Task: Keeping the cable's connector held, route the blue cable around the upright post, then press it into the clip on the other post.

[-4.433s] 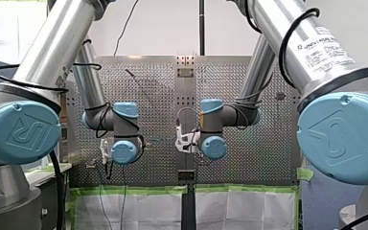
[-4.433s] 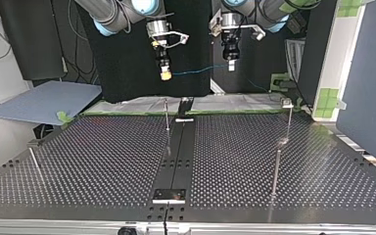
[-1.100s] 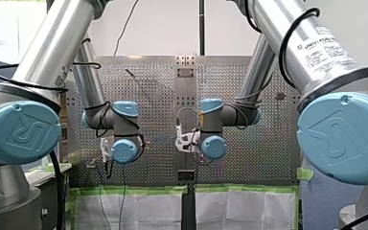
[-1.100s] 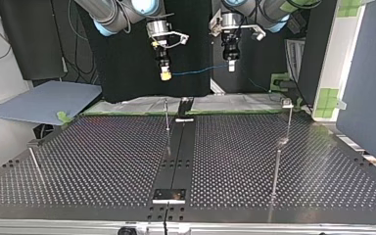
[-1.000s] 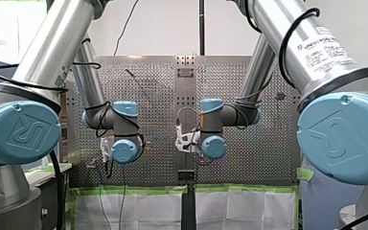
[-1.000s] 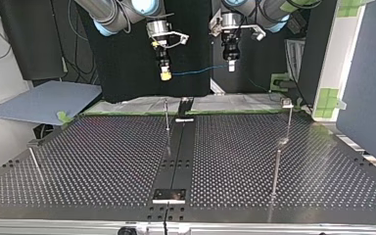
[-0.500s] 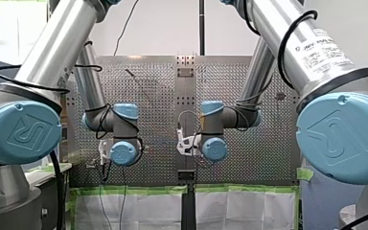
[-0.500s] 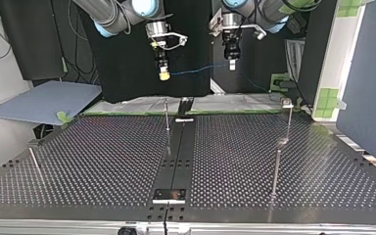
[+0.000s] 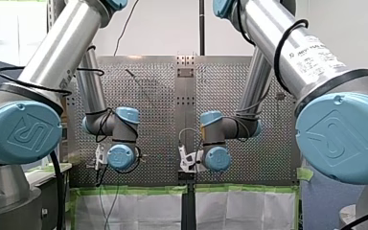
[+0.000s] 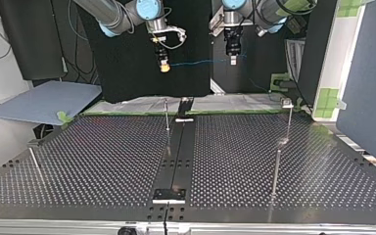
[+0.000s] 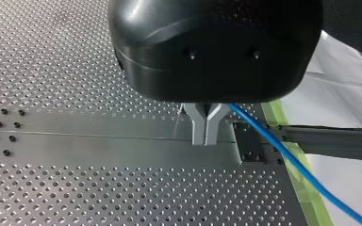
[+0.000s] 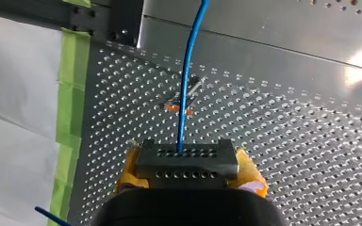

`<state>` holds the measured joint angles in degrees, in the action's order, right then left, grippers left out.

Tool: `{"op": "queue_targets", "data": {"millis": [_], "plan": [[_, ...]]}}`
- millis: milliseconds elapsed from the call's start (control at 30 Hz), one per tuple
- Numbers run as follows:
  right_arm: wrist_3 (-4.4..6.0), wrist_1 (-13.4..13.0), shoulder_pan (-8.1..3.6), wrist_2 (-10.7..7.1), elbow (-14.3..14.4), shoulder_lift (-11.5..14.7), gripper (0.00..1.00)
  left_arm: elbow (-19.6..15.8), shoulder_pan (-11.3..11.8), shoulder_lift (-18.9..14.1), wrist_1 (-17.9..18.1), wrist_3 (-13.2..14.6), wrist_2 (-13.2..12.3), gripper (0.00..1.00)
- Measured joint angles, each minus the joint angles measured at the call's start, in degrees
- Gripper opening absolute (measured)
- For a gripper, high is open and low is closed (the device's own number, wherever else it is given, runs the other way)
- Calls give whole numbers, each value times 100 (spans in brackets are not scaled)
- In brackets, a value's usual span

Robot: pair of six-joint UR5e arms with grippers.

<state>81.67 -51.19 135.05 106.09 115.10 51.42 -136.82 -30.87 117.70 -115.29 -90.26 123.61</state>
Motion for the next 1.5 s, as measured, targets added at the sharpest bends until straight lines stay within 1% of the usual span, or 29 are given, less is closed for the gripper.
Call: {"op": "queue_targets", "data": {"millis": [200,267,300,367,467,500,567,600,633,700,767,867,1133,1300,1400,1500], "plan": [[0,17,1,2,1,-4,0,2,-4,10,5,-5,-8,0],[7,8,7,26,-4,-9,0,21,-2,-3,44,-18,-36,0],[27,8,12,61,-18,9,0,35,-3,-29,75,-35,-47,0],[82,19,28,139,-35,70,0,49,-7,-107,74,-99,-51,0],[222,37,60,284,-50,223,0,58,12,-261,-33,-242,-119,0],[283,35,68,301,-56,287,0,59,21,-311,-76,-292,-157,0],[369,40,61,283,-72,375,0,59,39,-428,-188,-406,-241,0],[416,55,53,251,-96,431,0,60,46,-475,-231,-453,-259,0],[438,75,48,220,-121,474,0,60,55,-522,-276,-501,-259,0],[459,148,42,133,-201,576,0,61,79,-634,-390,-603,-213,0],[462,227,41,47,-284,668,0,61,100,-743,-497,-664,-162,0],[455,378,42,-99,-437,825,0,62,130,-896,-649,-678,-117,0],[408,812,48,-396,-842,1262,0,188,245,-1285,-1039,-729,-136,0],[422,1065,43,-541,-961,1536,0,354,335,-1539,-1293,-819,-208,0],[447,1118,33,-621,-987,1678,0,510,386,-1707,-1462,-847,-240,0],[473,1139,28,-682,-1026,1739,0,670,436,-1870,-1625,-867,-248,0]]}}
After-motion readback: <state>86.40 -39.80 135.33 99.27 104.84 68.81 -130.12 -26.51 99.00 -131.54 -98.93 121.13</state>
